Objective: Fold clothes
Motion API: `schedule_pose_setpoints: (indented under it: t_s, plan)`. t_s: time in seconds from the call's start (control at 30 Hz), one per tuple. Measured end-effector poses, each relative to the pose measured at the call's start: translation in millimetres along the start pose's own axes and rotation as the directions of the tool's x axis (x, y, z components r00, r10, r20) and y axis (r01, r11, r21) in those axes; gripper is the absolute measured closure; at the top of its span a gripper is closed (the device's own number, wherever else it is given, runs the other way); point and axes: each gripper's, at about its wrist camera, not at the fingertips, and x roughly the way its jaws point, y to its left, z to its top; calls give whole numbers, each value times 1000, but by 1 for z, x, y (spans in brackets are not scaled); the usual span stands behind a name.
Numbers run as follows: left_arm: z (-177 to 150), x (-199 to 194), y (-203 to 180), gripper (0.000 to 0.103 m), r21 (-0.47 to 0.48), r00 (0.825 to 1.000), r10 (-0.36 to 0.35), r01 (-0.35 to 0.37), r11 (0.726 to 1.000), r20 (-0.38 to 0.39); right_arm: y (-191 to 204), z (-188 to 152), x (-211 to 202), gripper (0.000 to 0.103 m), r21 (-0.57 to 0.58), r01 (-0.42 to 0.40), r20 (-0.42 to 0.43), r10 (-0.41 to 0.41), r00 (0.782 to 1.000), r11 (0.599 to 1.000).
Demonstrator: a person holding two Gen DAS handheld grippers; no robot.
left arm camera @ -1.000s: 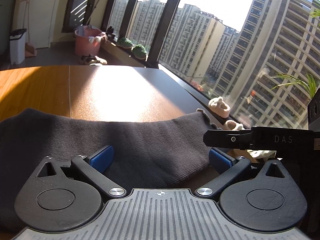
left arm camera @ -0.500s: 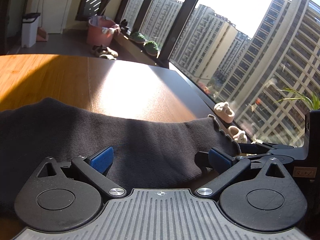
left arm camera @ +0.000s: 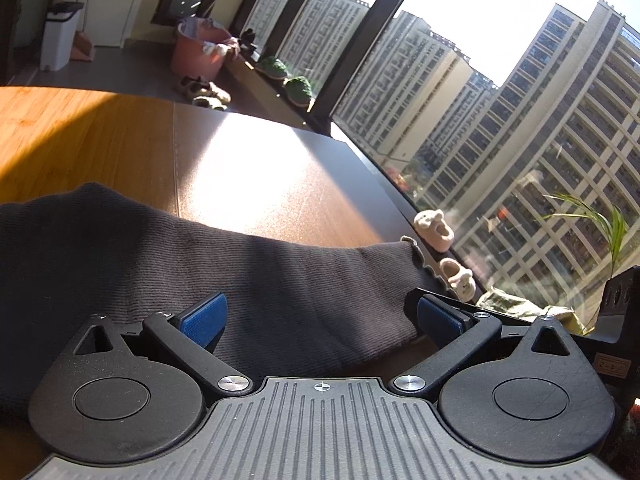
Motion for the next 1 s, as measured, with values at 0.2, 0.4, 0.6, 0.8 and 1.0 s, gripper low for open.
schedule_pose_setpoints:
  t_s: [0.2,0.4,0.6,0.8,1.0]
  plan:
    - [6,6,2,5,-44,999,-44,44,998,-20,-19,-1,7,75,91,-68,-6,69,998,994]
    - [32,20,-18,18,-35,997,-72,71,997,-31,44,-1,-6,88,-290,51,89,-26,996,956]
    - [50,21,-37,22,25,998,-62,62,998,-2,98,-41,-7,88,-575,80,107,-21,994,814]
    - [43,47,-38,52,100,996,61,-55,993,-58,103,-40,-10,84,-561,9,67,35,997,828]
    - [36,55,-11,54,53,995,70,-66,996,-74,66,-24,-30,83,-382,-78,35,99,994,921]
